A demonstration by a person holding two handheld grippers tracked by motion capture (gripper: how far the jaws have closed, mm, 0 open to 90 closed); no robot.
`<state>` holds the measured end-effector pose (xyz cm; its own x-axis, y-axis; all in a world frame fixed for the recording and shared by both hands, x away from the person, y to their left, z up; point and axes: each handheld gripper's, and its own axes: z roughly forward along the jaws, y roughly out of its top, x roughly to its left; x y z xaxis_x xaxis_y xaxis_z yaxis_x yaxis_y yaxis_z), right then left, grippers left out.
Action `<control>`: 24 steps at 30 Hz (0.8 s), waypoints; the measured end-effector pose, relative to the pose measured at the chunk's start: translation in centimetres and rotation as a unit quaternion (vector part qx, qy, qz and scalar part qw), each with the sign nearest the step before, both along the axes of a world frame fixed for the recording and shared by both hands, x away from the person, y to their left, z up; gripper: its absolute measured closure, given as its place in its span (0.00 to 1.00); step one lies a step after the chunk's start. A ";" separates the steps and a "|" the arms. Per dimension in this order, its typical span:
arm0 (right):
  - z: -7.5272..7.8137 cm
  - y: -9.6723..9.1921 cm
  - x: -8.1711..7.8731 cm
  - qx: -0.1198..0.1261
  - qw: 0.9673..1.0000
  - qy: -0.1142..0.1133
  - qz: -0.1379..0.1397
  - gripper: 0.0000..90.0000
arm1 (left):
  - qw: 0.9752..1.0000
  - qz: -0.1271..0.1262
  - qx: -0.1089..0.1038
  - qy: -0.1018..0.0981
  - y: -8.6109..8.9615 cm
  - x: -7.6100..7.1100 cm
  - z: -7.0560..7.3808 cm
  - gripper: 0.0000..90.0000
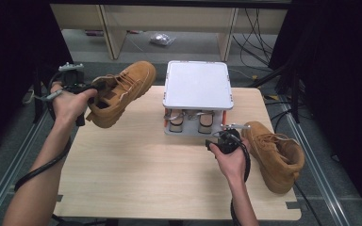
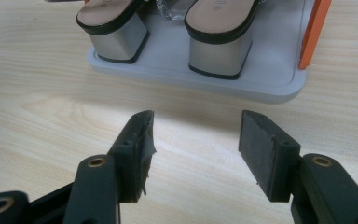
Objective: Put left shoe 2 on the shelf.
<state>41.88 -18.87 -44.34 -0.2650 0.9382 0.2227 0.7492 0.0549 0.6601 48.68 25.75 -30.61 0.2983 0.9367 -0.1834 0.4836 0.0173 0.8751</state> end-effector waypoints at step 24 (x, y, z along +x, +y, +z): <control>-0.1 0.2 -0.1 0.000 1.000 0.000 0.008 0.51 | 1.000 -0.005 -0.009 -0.011 -3.9 3.8 3.5 0.95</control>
